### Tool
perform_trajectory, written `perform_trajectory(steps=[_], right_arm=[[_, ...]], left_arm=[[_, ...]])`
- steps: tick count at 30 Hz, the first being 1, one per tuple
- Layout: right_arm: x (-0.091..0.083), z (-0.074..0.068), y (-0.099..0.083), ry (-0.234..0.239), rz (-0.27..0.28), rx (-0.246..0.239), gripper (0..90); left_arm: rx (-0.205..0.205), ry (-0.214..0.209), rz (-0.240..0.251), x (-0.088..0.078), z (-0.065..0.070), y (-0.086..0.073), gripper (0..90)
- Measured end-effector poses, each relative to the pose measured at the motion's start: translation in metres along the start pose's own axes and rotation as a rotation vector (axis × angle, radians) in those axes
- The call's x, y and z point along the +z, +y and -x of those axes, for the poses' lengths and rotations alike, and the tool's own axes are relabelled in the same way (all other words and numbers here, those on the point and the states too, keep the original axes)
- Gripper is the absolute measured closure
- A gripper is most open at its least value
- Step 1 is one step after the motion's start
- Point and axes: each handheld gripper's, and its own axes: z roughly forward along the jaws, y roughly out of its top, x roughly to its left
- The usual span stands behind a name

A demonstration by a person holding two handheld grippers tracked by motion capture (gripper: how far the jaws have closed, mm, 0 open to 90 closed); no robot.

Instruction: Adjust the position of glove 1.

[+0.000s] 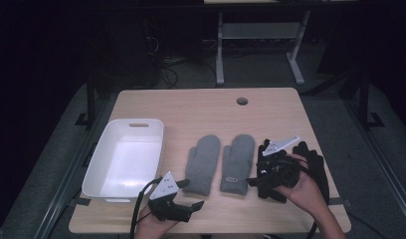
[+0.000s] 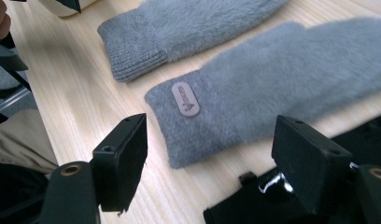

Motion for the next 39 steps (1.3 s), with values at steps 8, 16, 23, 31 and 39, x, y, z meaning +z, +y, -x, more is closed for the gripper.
perform_trajectory(steps=[8,16,23,31,39], right_arm=[[0.012,0.005,0.020,0.010,-0.052,-0.028,27.0],[0.026,0.013,0.041,0.015,-0.094,-0.051,29.4],[0.048,0.026,0.052,0.005,-0.140,-0.043,34.9],[0.075,0.039,0.053,-0.035,-0.205,-0.050,40.5],[0.089,0.038,0.045,-0.063,-0.269,-0.118,38.1]], left_arm=[[0.007,0.001,-0.002,0.000,0.000,0.000,18.3],[0.006,-0.003,-0.004,-0.001,0.001,0.000,18.4],[-0.004,-0.006,0.010,-0.001,0.000,0.000,18.4],[-0.002,-0.004,0.003,-0.002,-0.001,-0.001,18.4],[-0.001,-0.004,0.003,-0.001,0.000,-0.001,18.4]])
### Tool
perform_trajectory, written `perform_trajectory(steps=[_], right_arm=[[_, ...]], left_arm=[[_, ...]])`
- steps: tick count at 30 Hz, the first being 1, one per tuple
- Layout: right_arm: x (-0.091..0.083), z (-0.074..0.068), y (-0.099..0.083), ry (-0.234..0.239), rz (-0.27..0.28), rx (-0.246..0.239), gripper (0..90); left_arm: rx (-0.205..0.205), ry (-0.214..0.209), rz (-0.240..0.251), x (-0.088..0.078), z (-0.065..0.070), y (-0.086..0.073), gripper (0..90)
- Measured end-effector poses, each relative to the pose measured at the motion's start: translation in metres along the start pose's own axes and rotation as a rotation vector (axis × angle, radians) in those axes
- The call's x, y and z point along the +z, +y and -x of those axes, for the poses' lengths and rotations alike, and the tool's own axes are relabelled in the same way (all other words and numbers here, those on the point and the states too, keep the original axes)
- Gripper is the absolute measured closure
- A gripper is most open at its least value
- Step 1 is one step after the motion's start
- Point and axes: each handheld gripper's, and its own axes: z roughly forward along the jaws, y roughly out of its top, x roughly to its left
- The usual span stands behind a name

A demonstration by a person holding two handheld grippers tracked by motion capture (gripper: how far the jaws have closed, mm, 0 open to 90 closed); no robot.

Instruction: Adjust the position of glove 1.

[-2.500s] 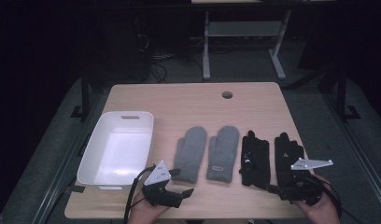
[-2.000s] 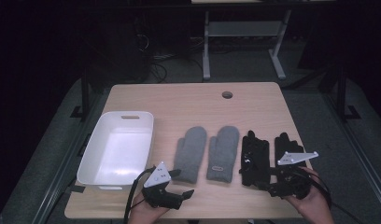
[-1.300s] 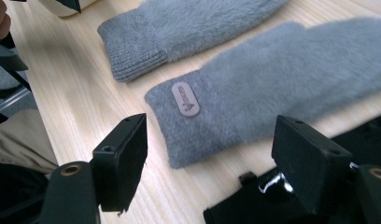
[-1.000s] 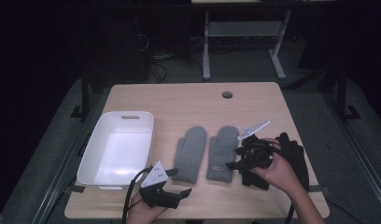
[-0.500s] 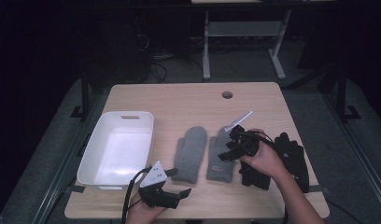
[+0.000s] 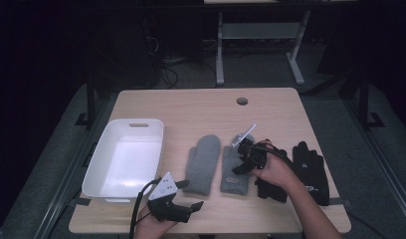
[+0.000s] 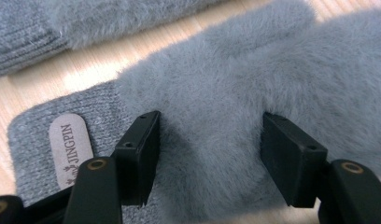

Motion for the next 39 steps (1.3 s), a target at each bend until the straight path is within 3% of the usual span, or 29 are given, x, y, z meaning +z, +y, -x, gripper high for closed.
perform_trajectory(steps=[12,21,29,39], right_arm=[[0.003,-0.008,0.004,-0.057,-0.047,-0.001,59.7],[-0.001,-0.007,0.002,-0.043,-0.030,0.024,79.3],[-0.014,-0.007,0.001,-0.026,0.010,0.070,83.2],[-0.034,-0.017,0.000,-0.027,0.048,0.070,86.7]], left_arm=[[0.005,0.003,-0.001,-0.002,0.002,0.001,18.4],[0.012,0.011,0.005,-0.003,0.002,0.000,18.4],[0.014,0.021,0.012,-0.005,0.003,0.001,18.4],[0.020,0.032,0.022,-0.008,0.004,0.001,18.4]])
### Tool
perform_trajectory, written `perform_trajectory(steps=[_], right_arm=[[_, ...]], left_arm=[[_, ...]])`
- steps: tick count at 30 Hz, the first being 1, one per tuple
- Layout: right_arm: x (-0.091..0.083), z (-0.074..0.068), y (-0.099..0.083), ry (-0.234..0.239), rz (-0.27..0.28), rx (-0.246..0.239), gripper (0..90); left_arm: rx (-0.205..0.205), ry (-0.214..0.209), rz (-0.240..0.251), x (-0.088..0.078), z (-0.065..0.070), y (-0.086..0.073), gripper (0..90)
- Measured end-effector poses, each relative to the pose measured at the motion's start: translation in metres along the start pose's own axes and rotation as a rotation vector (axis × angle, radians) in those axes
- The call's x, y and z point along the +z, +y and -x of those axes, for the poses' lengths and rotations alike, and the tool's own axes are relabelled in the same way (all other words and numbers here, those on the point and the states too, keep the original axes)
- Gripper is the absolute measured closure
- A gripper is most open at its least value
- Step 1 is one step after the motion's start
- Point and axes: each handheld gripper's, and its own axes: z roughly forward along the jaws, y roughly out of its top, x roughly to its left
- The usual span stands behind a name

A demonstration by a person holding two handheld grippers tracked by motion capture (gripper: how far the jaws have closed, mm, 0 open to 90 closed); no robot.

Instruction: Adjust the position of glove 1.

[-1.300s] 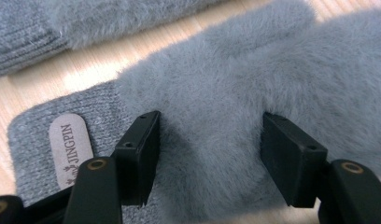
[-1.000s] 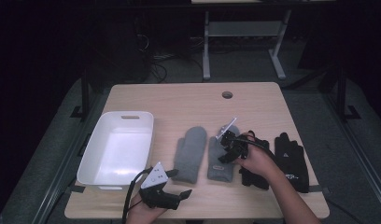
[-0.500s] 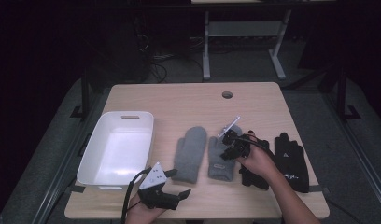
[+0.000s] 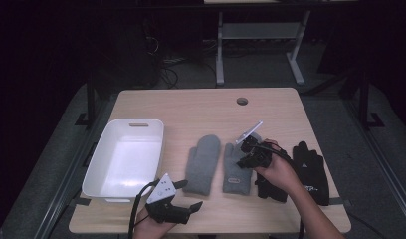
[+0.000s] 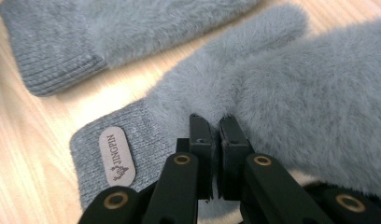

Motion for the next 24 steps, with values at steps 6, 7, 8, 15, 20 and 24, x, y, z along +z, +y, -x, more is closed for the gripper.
perform_trajectory(steps=[6,7,8,15,20,24], right_arm=[[-0.013,-0.008,0.007,0.003,0.031,-0.003,87.2],[-0.016,-0.010,0.009,0.004,0.038,-0.005,87.2],[-0.018,-0.011,0.010,0.010,0.048,-0.005,87.2],[-0.027,-0.024,0.025,0.055,0.081,-0.002,87.2],[-0.027,-0.032,0.041,0.081,0.101,-0.004,87.2],[-0.023,-0.042,0.055,0.107,0.108,-0.018,87.2]], left_arm=[[0.001,0.012,0.007,-0.003,-0.001,0.001,18.4],[-0.002,0.013,0.012,-0.003,0.000,0.001,18.4],[0.000,0.018,0.013,-0.003,0.000,0.001,18.4],[0.003,0.033,0.029,-0.007,0.000,0.003,18.4],[-0.012,0.044,0.054,-0.009,-0.001,0.004,18.4],[-0.012,0.061,0.055,-0.012,-0.003,0.005,18.4]])
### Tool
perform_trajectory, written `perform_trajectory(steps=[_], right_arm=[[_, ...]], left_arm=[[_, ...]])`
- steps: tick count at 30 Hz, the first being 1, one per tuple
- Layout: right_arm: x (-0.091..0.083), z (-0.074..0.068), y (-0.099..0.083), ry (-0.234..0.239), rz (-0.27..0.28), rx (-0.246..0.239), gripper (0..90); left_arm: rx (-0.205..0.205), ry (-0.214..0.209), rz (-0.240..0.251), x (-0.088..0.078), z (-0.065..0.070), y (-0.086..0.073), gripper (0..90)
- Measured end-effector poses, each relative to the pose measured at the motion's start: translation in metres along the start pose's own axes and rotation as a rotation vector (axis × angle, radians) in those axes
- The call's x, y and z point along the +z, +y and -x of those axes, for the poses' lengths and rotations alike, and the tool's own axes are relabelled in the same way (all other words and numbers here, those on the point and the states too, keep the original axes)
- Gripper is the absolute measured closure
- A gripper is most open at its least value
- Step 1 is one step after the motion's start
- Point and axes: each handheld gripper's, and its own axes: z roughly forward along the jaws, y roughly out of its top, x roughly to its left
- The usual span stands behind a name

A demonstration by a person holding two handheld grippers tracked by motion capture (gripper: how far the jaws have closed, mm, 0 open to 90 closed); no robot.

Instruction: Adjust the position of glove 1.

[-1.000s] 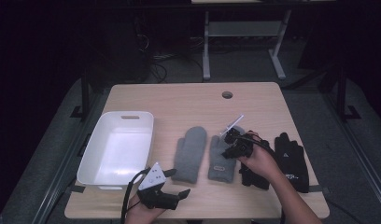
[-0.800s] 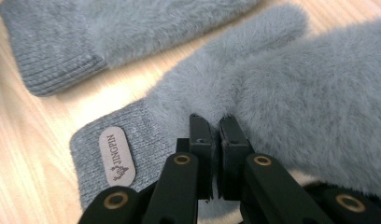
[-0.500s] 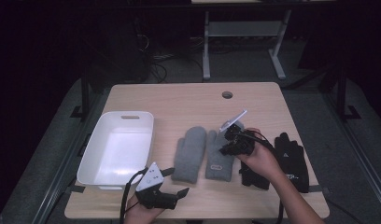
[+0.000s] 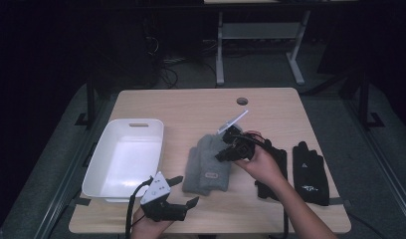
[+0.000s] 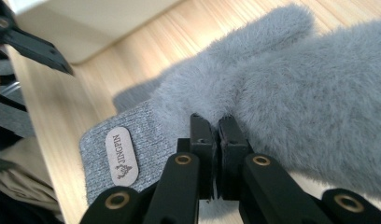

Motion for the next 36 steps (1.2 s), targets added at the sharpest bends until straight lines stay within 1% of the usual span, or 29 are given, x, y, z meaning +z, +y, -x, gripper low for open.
perform_trajectory(steps=[3,8,9,13,15,19,21,24,27,28,30,33,35,36], right_arm=[[0.006,-0.006,0.010,0.010,-0.004,-0.003,87.2],[0.019,-0.012,0.022,0.025,-0.017,-0.004,87.2],[0.022,-0.013,0.024,0.026,-0.019,-0.003,87.2],[0.028,-0.015,0.028,0.030,-0.027,-0.006,87.2],[0.034,-0.015,0.031,0.031,-0.036,0.003,87.2],[0.041,-0.015,0.032,0.029,-0.046,0.004,87.2],[0.044,-0.014,0.033,0.029,-0.050,0.015,87.2],[0.046,-0.012,0.033,0.028,-0.053,0.026,87.2],[0.048,-0.010,0.032,0.034,-0.050,0.034,87.2],[0.048,-0.009,0.032,0.029,-0.051,0.037,87.2],[0.050,-0.007,0.032,0.037,-0.048,0.047,87.1],[0.055,-0.004,0.031,0.048,-0.059,0.048,86.6],[0.061,0.001,0.028,0.065,-0.062,0.071,84.9],[0.063,0.004,0.026,0.069,-0.062,0.079,82.7]], left_arm=[[-0.007,0.007,0.010,-0.001,-0.001,0.000,18.4],[-0.015,0.025,0.003,-0.003,-0.002,0.001,18.5],[-0.011,0.028,-0.001,-0.004,-0.003,0.001,18.5],[-0.025,0.029,0.006,-0.003,-0.005,0.001,18.5],[-0.026,0.033,0.004,-0.004,-0.005,0.001,18.5],[-0.040,0.031,0.010,-0.004,-0.006,0.001,18.5],[-0.051,0.022,0.011,-0.004,-0.008,0.001,18.5],[-0.056,0.019,0.015,-0.005,-0.008,0.002,18.6],[-0.052,0.023,0.014,-0.004,-0.009,0.003,18.7],[-0.055,0.022,0.015,-0.003,-0.009,0.003,18.7],[-0.054,0.022,0.009,-0.002,-0.008,0.003,18.7],[-0.052,0.015,-0.003,0.000,-0.008,0.003,18.8],[-0.067,0.002,-0.003,0.001,-0.009,0.003,18.8],[-0.065,0.004,-0.004,0.001,-0.009,0.003,18.8]])
